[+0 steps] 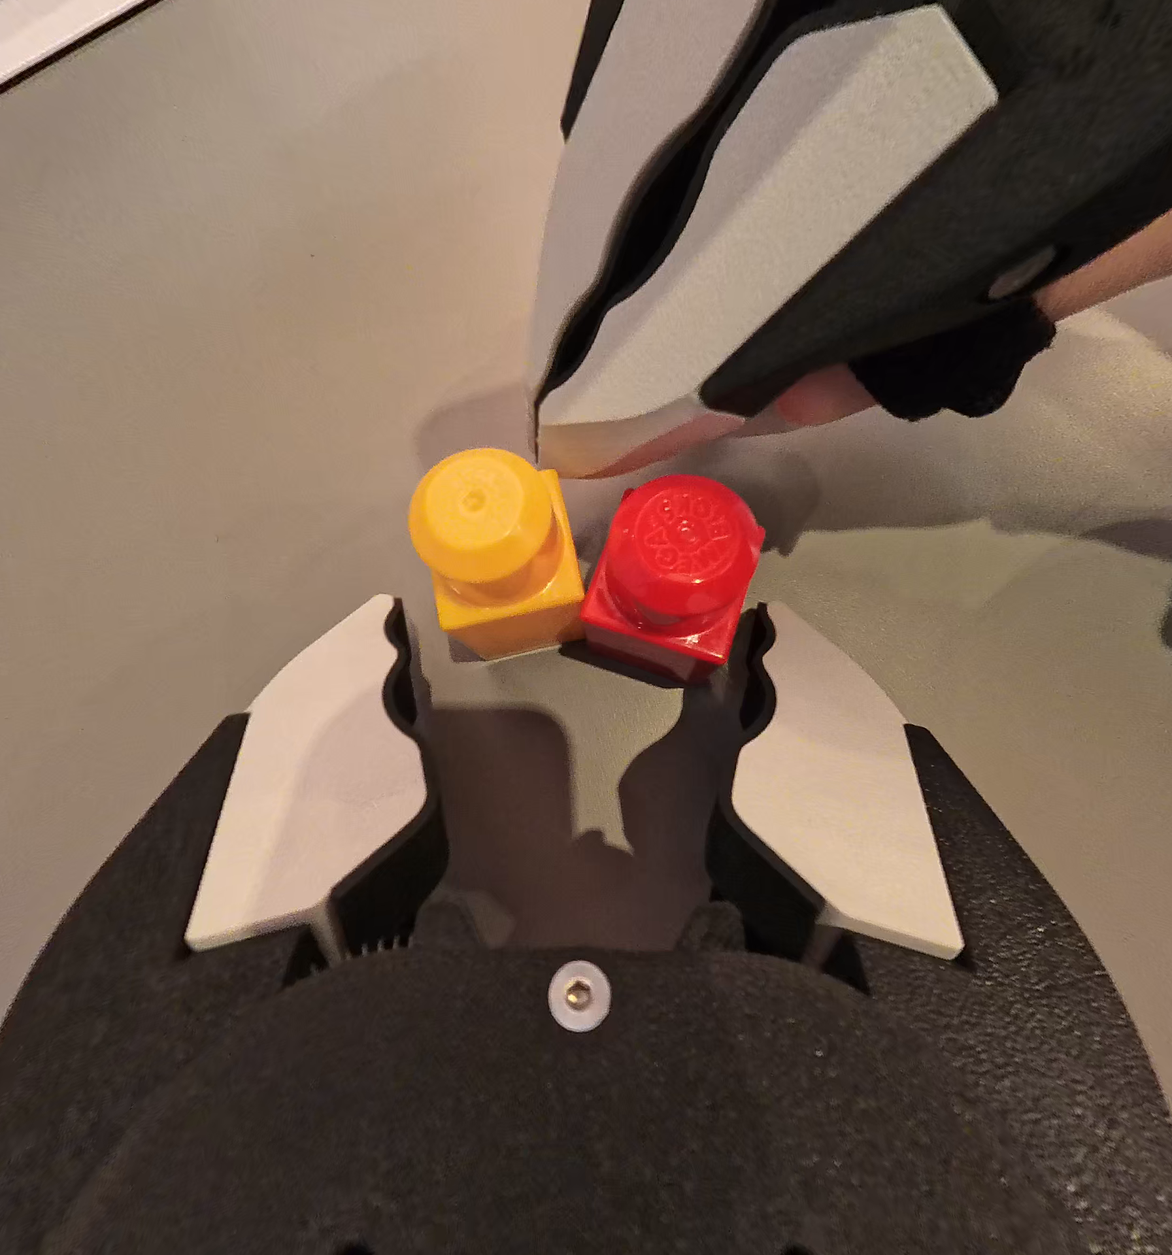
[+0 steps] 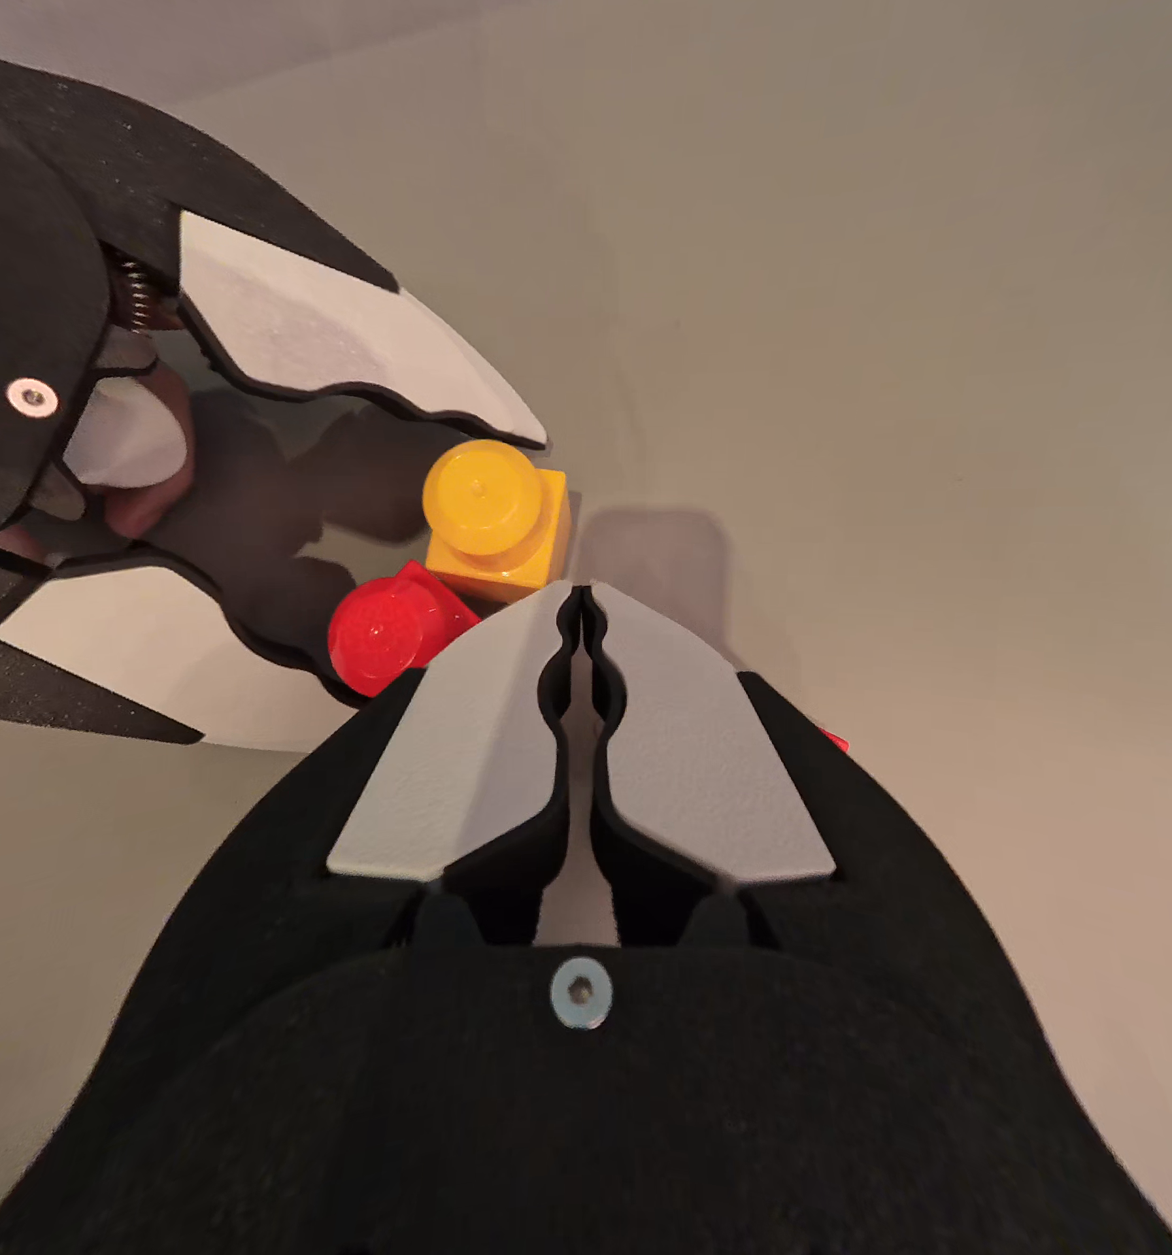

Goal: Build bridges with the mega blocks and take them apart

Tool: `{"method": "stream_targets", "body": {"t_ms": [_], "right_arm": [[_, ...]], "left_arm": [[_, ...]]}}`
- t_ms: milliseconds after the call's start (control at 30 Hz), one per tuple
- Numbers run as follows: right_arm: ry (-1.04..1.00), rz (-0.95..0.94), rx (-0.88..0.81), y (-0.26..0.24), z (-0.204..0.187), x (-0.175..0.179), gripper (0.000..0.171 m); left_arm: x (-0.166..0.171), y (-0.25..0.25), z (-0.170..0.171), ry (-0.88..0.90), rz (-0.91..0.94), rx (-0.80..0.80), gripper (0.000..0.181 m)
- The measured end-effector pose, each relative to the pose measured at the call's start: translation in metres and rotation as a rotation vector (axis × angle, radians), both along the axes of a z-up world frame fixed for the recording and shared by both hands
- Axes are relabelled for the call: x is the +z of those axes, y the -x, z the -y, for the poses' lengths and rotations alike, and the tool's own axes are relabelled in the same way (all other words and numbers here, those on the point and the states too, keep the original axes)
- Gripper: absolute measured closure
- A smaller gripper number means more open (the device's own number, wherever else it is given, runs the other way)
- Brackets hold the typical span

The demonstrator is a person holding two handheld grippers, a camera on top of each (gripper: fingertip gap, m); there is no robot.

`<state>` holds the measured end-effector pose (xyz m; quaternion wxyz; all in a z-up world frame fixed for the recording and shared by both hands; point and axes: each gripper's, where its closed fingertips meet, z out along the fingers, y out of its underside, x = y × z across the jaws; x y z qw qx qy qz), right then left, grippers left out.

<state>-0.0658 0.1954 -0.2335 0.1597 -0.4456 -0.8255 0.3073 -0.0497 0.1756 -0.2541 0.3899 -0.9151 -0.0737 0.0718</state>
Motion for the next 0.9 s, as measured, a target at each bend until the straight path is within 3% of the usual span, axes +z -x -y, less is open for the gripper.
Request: {"method": "stream_targets", "body": {"t_ms": [900], "right_arm": [[0.052, 0.048, 0.025, -0.001, -0.001, -0.007, 0.171]], "left_arm": [[0.002, 0.001, -0.01, -0.013, -0.008, -0.086, 0.097]]}}
